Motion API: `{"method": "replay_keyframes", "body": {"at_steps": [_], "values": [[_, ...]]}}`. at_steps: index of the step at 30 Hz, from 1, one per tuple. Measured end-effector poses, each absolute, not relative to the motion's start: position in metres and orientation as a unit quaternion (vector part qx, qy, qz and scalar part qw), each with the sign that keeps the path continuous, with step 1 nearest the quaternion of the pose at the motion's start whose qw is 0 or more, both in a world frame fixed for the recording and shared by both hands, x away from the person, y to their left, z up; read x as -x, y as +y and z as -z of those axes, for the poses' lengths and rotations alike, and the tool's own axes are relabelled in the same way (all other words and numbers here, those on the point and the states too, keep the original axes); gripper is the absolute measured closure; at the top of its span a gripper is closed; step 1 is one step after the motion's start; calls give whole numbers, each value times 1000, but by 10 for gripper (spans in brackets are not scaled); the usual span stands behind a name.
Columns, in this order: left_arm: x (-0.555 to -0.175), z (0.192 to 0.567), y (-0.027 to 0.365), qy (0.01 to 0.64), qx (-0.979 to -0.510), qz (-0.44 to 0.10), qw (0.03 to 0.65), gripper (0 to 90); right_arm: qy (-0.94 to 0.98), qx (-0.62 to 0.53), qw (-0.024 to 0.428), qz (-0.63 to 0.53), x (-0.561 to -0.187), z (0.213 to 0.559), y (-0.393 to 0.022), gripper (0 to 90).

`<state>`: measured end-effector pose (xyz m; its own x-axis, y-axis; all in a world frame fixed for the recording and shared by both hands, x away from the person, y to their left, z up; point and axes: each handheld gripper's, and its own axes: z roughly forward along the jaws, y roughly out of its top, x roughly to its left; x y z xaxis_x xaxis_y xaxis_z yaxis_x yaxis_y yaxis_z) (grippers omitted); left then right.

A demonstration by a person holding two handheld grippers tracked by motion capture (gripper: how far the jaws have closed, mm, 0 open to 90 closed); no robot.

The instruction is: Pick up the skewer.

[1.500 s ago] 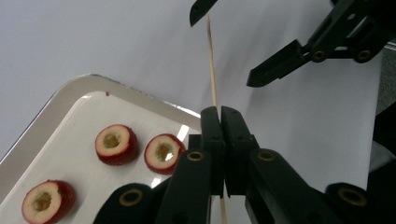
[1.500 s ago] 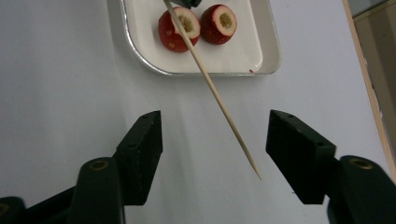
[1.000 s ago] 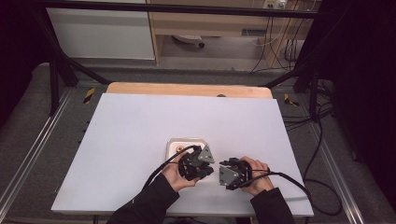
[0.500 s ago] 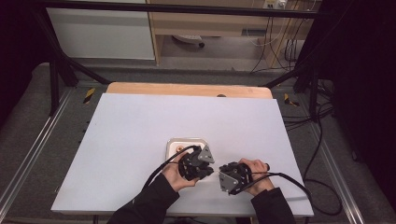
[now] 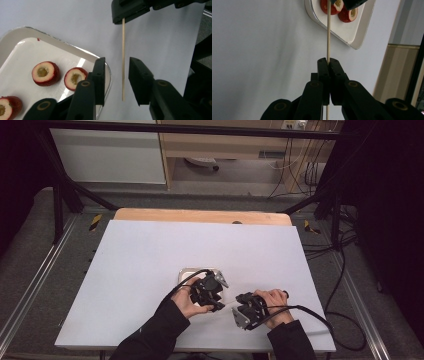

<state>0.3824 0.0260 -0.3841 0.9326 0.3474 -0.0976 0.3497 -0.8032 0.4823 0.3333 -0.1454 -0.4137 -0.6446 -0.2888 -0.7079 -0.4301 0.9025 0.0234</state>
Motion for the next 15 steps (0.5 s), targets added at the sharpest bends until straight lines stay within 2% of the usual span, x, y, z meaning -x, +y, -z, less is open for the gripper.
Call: {"method": "replay_keyframes", "body": {"at_steps": [11, 15], "values": [[-384, 390, 17, 184, -959, 16, 213, 868, 882, 251, 395, -58, -332, 407, -130, 891], [-384, 390, 18, 192, -958, 15, 212, 880, 880, 253, 398, -54, -331, 407, -129, 890]]}}
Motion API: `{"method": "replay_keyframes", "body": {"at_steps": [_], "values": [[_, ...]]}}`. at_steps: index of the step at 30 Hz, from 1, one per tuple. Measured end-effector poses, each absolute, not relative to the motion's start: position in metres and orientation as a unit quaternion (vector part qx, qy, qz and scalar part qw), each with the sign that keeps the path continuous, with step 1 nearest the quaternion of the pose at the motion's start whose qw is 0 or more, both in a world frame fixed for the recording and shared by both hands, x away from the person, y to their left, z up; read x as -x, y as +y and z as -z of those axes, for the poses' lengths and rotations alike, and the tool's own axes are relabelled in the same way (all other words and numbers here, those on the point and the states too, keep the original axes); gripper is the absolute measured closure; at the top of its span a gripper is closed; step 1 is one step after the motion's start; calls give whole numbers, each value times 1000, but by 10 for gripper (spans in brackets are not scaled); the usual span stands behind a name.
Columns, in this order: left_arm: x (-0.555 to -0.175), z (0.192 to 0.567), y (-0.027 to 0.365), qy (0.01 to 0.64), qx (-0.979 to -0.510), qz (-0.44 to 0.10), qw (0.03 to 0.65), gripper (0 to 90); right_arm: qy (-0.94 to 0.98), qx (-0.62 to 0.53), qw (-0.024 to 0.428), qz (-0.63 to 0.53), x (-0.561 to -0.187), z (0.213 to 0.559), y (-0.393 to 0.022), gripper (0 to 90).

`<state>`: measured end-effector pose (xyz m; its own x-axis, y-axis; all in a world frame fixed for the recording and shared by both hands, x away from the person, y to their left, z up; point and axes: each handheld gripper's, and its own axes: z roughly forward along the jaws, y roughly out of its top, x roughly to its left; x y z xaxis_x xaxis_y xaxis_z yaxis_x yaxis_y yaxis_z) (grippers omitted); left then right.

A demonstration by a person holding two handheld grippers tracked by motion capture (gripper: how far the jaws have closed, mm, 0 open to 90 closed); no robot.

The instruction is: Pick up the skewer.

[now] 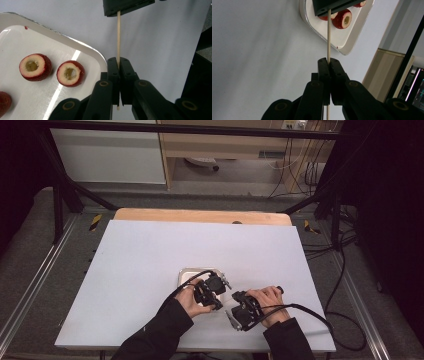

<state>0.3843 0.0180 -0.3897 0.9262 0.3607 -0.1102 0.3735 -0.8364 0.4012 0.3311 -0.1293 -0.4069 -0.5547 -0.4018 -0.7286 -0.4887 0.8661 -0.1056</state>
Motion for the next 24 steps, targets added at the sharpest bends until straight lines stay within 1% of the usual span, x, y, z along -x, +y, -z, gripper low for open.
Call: {"method": "replay_keyframes", "body": {"at_steps": [5, 7, 10, 11, 12, 17, 20, 24], "values": [[-382, 390, 19, 194, -957, 4, 217, 885, 879, 250, 402, -58, -331, 407, -129, 886], [-381, 391, 21, 194, -956, -1, 220, 885, 883, 237, 400, -64, -332, 406, -129, 857], [-379, 391, 28, 196, -954, -12, 228, 885, 902, 172, 386, -93, -337, 404, -133, 723], [-379, 391, 32, 197, -953, -17, 231, 885, 905, 149, 384, -104, -339, 403, -134, 662], [-378, 391, 36, 199, -951, -25, 234, 884, 907, 131, 384, -116, -342, 402, -136, 626], [-375, 392, 58, 208, -948, -56, 234, 883, 915, -1, 350, -203, -351, 398, -148, 426], [-373, 394, 71, 210, -948, -66, 228, 883, 916, -76, 330, -214, -357, 398, -152, 324], [-370, 395, 87, 225, -941, -78, 239, 883, 914, -155, 284, -245, -366, 401, -159, 266]]}}
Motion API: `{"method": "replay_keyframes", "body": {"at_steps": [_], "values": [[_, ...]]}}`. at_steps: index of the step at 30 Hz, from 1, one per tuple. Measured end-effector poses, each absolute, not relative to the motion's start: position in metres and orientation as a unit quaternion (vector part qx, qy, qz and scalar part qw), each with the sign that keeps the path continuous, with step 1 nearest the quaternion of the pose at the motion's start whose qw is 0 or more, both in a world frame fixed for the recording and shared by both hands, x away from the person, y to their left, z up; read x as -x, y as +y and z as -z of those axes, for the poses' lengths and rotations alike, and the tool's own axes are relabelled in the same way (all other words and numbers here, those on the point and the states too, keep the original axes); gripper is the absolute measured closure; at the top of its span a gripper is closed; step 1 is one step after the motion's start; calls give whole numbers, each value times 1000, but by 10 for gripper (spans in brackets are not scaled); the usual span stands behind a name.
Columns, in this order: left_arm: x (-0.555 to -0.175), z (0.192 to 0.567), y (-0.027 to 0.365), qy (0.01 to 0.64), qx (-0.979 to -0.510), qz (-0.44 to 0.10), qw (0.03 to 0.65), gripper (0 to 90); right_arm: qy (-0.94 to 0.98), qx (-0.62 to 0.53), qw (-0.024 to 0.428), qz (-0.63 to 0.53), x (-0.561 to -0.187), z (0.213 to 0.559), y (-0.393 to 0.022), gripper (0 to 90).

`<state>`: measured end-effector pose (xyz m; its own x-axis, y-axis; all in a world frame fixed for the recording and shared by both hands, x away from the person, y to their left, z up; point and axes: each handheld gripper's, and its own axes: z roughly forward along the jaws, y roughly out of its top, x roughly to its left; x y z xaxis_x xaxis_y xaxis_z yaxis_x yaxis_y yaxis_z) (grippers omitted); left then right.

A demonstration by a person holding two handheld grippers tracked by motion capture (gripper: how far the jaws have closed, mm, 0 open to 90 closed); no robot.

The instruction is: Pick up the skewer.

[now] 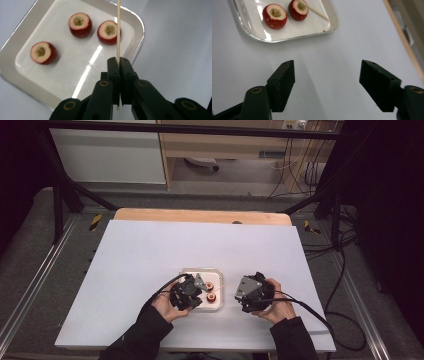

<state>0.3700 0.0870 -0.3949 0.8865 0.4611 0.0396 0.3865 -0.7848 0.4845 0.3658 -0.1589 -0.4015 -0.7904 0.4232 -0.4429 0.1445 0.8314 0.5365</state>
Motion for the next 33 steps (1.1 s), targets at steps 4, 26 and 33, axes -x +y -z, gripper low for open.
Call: {"method": "replay_keyframes", "body": {"at_steps": [4, 26, 33], "values": [[-363, 392, 103, 236, -932, -100, 258, 882, 906, -221, 248, -263, -372, 408, -167, 185], [-343, 403, 166, 292, -877, -137, 355, 880, 887, -347, 135, -275, -386, 402, -163, 9], [-343, 406, 172, 293, -875, -138, 361, 879, 886, -352, 122, -276, -388, 394, -148, 9]]}}
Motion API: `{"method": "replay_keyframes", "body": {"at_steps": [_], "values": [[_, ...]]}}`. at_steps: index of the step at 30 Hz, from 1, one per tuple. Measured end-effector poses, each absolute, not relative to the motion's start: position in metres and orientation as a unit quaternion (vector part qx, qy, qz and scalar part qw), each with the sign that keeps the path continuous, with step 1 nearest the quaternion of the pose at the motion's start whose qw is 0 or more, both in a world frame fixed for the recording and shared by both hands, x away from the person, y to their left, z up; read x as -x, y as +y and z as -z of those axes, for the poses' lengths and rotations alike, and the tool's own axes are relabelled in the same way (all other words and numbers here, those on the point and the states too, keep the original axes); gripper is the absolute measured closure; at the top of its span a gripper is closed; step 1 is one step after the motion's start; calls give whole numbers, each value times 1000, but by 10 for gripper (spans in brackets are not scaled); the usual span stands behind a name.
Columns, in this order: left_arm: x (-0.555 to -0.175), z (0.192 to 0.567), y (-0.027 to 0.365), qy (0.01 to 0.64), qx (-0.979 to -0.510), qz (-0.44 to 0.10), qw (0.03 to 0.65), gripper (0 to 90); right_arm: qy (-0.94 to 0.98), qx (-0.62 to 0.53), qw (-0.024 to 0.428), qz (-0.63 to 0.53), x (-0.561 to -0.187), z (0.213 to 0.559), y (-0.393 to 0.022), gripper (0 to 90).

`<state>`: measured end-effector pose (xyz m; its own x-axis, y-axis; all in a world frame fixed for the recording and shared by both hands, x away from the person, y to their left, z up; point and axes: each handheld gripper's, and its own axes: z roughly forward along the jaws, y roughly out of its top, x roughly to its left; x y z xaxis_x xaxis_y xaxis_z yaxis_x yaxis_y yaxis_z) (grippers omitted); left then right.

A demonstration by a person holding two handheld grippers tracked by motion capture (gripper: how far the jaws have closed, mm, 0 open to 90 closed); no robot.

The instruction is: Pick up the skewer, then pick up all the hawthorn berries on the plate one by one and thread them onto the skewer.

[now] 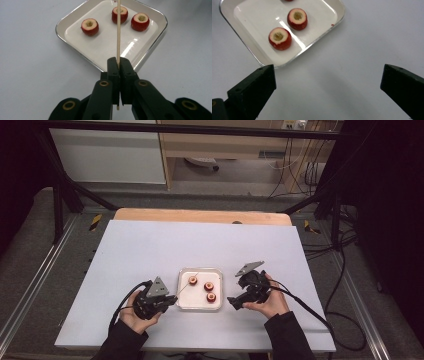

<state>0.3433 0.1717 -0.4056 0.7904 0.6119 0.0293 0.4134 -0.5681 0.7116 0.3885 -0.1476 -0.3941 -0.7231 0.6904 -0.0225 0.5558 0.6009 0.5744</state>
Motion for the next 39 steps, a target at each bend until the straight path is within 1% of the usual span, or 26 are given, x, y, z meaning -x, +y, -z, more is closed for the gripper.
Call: {"method": "replay_keyframes", "body": {"at_steps": [15, 22, 29, 32, 39], "values": [[-344, 408, 179, 298, -865, -142, 378, 879, 892, -352, 96, -268, -401, 392, -118, 11], [-345, 408, 182, 300, -862, -137, 384, 879, 895, -355, 80, -257, -409, 391, -105, 31], [-348, 410, 184, 307, -861, -134, 384, 879, 911, -340, 53, -228, -418, 391, -90, 106], [-348, 410, 184, 309, -860, -134, 383, 879, 916, -332, 37, -222, -419, 393, -83, 181], [-348, 411, 184, 308, -861, -133, 381, 879, 921, -335, 6, -200, -422, 399, -70, 288]]}}
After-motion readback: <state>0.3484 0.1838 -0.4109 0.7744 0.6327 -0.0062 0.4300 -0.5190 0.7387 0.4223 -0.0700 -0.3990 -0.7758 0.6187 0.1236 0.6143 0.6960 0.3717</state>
